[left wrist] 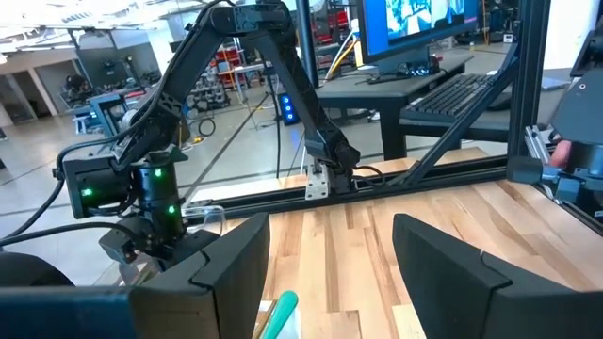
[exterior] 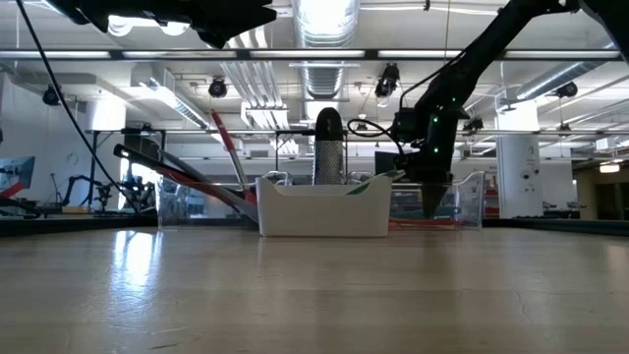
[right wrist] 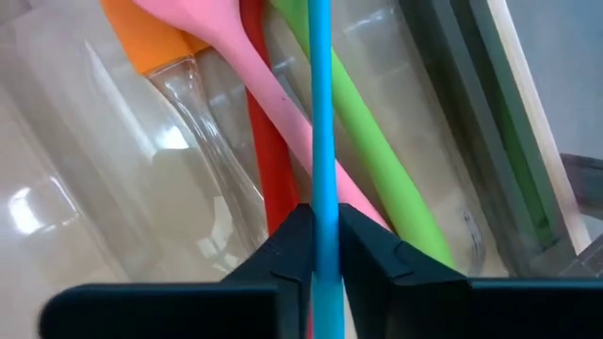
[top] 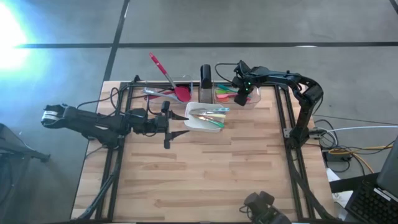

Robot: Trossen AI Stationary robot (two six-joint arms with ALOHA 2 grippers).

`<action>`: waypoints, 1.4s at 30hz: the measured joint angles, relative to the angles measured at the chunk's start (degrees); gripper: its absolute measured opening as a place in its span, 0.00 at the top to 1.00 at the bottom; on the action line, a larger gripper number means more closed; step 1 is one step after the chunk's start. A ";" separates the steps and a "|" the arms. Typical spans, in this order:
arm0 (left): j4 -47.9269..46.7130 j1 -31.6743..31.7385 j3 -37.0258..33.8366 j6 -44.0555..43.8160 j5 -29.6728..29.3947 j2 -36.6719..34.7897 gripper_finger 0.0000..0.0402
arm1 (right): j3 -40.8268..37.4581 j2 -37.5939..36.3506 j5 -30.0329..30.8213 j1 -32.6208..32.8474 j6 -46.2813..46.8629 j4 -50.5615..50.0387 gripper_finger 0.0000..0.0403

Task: Pick & Place Kitchen Items
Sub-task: Put the blue spatula into the right transparent bin, then return to Home Position

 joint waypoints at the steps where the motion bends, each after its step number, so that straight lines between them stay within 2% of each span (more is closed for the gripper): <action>1: -0.01 0.00 0.00 0.00 0.00 0.00 0.43 | 0.00 0.00 -0.05 0.00 0.36 -0.02 0.89; 6: -0.01 0.00 0.00 0.00 0.00 0.00 0.43 | 0.17 -0.06 -0.11 0.00 1.19 -0.07 0.75; 10: -0.01 0.00 0.00 0.00 0.00 0.00 0.43 | 0.44 -0.57 -0.10 0.00 1.54 -0.55 0.67; 14: 0.00 0.00 0.00 0.00 0.00 0.02 0.43 | 0.48 -3.69 -0.13 0.10 1.74 -0.89 0.62; 19: 0.01 0.00 0.02 0.00 0.00 0.02 0.43 | 0.52 -11.20 -0.75 1.19 5.13 -1.60 0.62; 22: -0.01 0.00 0.02 0.00 0.00 0.02 0.43 | 0.55 -16.90 -6.65 2.25 8.82 -0.96 0.64; 27: -0.01 0.00 0.02 0.00 0.00 0.02 0.43 | 0.11 -26.08 -26.59 5.54 17.36 7.40 0.67; 29: -0.01 0.00 0.02 0.00 0.00 0.02 0.43 | 0.13 -29.60 -31.27 7.19 22.18 9.31 0.68; 33: -0.01 0.00 0.02 0.00 0.00 0.02 0.43 | 0.24 -36.15 -32.48 9.36 27.76 11.05 0.69; 42: -0.01 0.00 0.02 0.00 0.00 0.02 0.43 | 0.24 -48.05 -32.44 10.05 27.09 11.19 0.72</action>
